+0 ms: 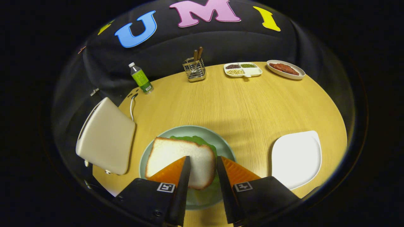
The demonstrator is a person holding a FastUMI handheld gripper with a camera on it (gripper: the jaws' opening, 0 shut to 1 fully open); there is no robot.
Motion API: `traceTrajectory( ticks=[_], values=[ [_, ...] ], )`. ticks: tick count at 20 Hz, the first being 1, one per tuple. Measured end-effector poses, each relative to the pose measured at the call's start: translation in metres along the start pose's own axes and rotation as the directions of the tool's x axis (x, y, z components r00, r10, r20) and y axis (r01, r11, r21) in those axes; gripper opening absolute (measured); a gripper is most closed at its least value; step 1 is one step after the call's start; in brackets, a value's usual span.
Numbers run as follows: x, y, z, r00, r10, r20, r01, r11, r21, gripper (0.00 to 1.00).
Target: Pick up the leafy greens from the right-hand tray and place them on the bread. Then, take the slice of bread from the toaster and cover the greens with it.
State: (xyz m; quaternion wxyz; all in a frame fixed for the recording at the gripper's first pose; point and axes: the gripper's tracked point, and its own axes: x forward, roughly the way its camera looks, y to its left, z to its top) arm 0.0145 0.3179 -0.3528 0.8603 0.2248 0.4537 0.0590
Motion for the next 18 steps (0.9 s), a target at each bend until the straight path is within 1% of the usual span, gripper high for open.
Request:
traceTrajectory(
  ticks=[2, 3, 4, 5, 6, 9, 12, 15, 18],
  values=[
    [-0.002, -0.003, 0.004, 1.0, -0.011, 0.017, 0.012, 1.0, -0.019, 0.72],
    [-0.004, -0.002, 0.006, 1.0, -0.008, 0.025, 0.009, 0.999, -0.031, 0.78],
    [-0.005, -0.004, 0.008, 0.999, -0.017, 0.035, 0.019, 0.999, -0.048, 0.81],
    [-0.005, -0.007, 0.009, 0.999, -0.023, 0.045, 0.027, 0.997, -0.071, 0.94],
    [-0.01, -0.007, 0.013, 0.998, -0.025, 0.061, 0.031, 0.995, -0.097, 1.0],
    [-0.023, -0.015, 0.024, 0.992, -0.029, 0.119, 0.049, 0.984, -0.171, 0.99],
    [-0.046, -0.012, 0.048, 0.981, -0.007, 0.192, 0.052, 0.971, -0.234, 0.99],
    [-0.079, -0.003, 0.081, 0.957, 0.031, 0.29, 0.053, 0.959, -0.278, 0.99],
    [-0.118, 0.002, 0.115, 0.922, 0.055, 0.382, 0.061, 0.957, -0.285, 1.0]
  ],
)
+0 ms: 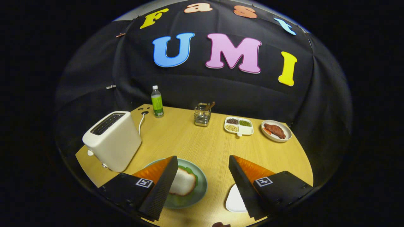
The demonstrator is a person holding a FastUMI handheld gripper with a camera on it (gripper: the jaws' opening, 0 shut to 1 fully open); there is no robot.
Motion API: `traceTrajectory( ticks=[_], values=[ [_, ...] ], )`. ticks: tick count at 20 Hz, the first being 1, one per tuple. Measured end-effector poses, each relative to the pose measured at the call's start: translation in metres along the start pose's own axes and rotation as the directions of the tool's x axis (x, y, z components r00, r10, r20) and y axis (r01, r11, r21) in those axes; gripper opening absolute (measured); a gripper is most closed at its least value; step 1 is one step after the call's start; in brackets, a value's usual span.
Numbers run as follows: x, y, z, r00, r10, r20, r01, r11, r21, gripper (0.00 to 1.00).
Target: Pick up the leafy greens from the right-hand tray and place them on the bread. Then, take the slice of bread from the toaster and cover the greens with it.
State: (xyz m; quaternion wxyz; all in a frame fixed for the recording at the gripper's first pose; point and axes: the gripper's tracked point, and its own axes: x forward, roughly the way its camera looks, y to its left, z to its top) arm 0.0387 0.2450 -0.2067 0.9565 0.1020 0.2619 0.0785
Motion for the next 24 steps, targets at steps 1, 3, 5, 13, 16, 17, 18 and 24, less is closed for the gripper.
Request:
traceTrajectory(
  ticks=[1, 3, 5, 13, 16, 17, 18, 24],
  values=[
    [-0.007, -0.004, 0.013, 1.0, -0.007, 0.031, 0.007, 1.0, 0.001, 1.0],
    [-0.023, -0.009, 0.041, 0.997, -0.012, 0.082, 0.011, 1.0, 0.008, 1.0],
    [-0.043, -0.015, 0.071, 0.99, -0.019, 0.137, 0.017, 1.0, 0.02, 1.0],
    [-0.111, -0.048, 0.135, 0.955, -0.069, 0.287, 0.061, 0.997, 0.038, 1.0],
    [-0.131, -0.053, 0.144, 0.947, -0.08, 0.313, 0.078, 0.997, 0.018, 1.0],
    [-0.136, -0.053, 0.146, 0.944, -0.079, 0.32, 0.078, 0.997, 0.017, 1.0],
    [-0.139, -0.053, 0.148, 0.942, -0.08, 0.325, 0.077, 0.997, 0.022, 1.0],
    [-0.139, -0.048, 0.143, 0.946, -0.069, 0.316, 0.078, 0.997, -0.019, 1.0]
  ],
)
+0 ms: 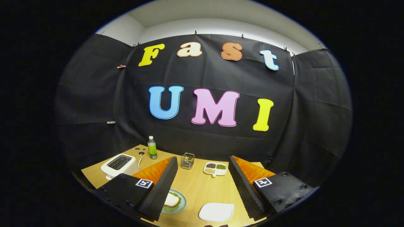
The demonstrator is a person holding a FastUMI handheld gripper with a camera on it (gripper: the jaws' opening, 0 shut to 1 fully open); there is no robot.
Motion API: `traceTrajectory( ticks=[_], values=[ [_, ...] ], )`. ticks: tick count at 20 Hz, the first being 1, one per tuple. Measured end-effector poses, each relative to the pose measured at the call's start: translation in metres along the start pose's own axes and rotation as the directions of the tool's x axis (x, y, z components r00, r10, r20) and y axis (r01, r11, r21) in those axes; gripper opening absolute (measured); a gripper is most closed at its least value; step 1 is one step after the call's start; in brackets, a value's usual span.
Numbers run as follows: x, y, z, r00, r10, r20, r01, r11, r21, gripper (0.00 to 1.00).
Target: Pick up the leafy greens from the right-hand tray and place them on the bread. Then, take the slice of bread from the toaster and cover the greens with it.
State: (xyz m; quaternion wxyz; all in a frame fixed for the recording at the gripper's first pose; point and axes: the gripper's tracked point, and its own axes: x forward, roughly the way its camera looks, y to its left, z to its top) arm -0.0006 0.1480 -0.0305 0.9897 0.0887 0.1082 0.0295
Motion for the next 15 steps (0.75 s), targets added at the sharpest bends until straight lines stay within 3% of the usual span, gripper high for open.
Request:
traceTrajectory(
  ticks=[15],
  values=[
    [0.001, -0.007, 0.006, 1.0, -0.011, 0.018, 0.012, 1.0, -0.023, 0.98]
  ],
)
